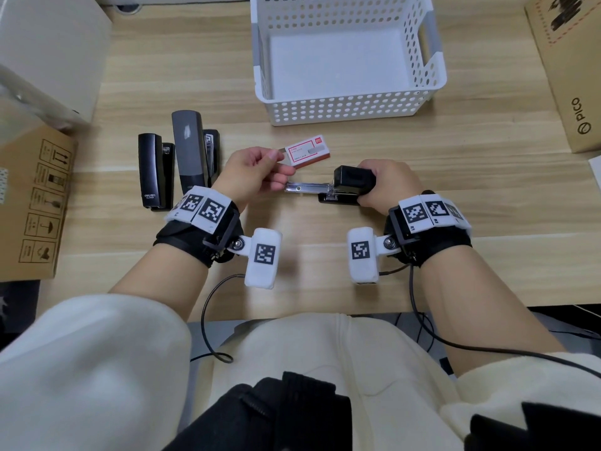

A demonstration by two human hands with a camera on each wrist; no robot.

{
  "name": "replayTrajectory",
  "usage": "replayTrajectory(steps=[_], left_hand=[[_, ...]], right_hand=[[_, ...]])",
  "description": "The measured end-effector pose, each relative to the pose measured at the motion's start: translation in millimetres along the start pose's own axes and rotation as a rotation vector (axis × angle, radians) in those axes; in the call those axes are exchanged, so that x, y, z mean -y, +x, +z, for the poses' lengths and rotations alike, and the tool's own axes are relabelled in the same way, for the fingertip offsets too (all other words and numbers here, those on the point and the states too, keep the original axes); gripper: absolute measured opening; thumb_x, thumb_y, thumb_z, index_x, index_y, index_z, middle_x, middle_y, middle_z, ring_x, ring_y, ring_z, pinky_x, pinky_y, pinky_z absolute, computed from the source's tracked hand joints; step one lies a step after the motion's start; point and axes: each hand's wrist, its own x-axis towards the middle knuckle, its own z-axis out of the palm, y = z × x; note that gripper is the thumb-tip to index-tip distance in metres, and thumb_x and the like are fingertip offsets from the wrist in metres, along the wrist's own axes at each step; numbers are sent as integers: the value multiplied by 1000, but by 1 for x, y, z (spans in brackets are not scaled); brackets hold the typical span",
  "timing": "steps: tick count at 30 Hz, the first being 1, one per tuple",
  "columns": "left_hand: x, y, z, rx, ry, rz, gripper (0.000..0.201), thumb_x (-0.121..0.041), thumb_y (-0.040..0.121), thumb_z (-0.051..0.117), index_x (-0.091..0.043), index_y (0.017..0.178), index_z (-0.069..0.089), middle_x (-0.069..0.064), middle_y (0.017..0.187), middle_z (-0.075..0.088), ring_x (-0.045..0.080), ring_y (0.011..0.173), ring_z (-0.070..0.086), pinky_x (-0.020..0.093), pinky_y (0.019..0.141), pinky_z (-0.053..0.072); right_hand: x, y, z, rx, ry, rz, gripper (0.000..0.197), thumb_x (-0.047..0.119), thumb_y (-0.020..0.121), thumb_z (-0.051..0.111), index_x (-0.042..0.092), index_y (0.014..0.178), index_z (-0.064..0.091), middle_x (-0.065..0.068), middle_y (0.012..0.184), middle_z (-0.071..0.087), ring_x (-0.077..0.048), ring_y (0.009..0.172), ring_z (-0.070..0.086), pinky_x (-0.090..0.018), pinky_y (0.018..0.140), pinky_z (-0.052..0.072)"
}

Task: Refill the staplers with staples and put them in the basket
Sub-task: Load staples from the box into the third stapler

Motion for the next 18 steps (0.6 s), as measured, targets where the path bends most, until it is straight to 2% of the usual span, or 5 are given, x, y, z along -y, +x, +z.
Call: replayTrajectory(steps=[4,6,9,13,18], left_hand=[[3,0,3,-60,223,144,14,-10,94,48,-6,87,59,2,70,64,-1,48,58,10,52,49],[4,0,6,-79,292,186,7,-8,90,54,-6,92,61,0,66,63,-1,46,57,11,53,50],[6,1,8,-70,257,167,10,-2,88,56,-2,96,62,-3,57,63,1,44,58,12,53,52],[6,1,10,-52,220,131,18,0,88,54,5,105,59,8,68,59,1,45,60,12,53,53],[2,1,10,-51,112,97,21,-10,94,47,4,105,60,-6,47,63,2,43,59,11,49,51]], right_hand=[[-1,0,1,-7,0,8,34,6,70,65,28,96,63,-1,92,66,-26,91,60,-27,69,41],[-1,0,1,-7,4,10,34,6,70,65,28,96,63,0,91,66,-26,90,60,-27,69,41],[0,0,1,-6,6,10,34,6,70,65,28,97,63,0,90,65,-26,91,60,-27,70,40],[0,0,1,-6,9,6,33,6,71,65,27,96,63,3,84,60,-26,90,60,-27,70,41],[1,-1,0,-11,11,-4,33,5,71,65,25,97,63,-3,92,66,-27,92,60,-28,70,42]])
